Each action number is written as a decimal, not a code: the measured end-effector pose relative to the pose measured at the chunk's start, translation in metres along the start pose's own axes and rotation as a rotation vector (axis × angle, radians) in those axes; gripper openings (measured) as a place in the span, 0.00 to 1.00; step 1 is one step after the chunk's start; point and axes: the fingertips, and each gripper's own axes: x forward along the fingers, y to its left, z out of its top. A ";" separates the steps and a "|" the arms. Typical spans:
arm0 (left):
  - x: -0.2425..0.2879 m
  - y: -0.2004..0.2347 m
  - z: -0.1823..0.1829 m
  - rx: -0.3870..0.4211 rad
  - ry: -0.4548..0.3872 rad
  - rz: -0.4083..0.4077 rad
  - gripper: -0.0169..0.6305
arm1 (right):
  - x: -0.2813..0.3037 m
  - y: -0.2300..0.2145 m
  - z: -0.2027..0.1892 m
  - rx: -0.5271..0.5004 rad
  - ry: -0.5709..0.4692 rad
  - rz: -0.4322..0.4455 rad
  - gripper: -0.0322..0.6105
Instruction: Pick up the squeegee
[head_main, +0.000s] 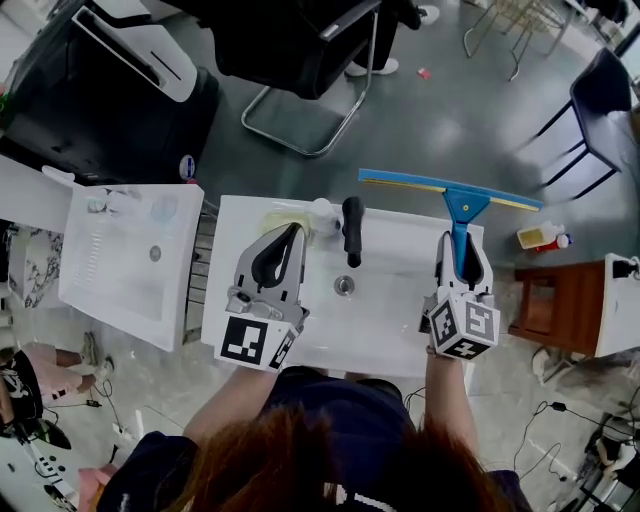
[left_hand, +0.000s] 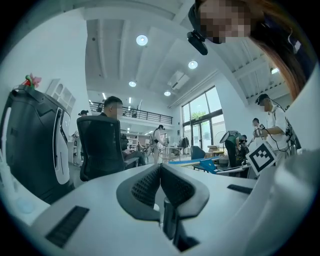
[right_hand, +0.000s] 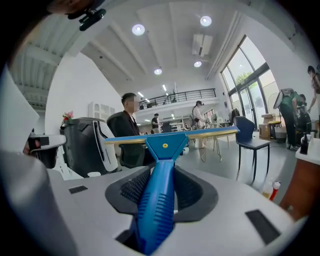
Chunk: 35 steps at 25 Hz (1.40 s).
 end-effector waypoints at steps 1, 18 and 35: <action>-0.001 -0.001 0.004 0.001 -0.007 -0.002 0.06 | -0.006 0.004 0.011 -0.010 -0.028 0.007 0.30; -0.005 -0.009 0.046 0.013 -0.082 -0.015 0.06 | -0.063 0.040 0.116 -0.096 -0.303 0.072 0.30; -0.008 -0.011 0.050 0.018 -0.079 -0.018 0.06 | -0.069 0.043 0.113 -0.108 -0.293 0.076 0.30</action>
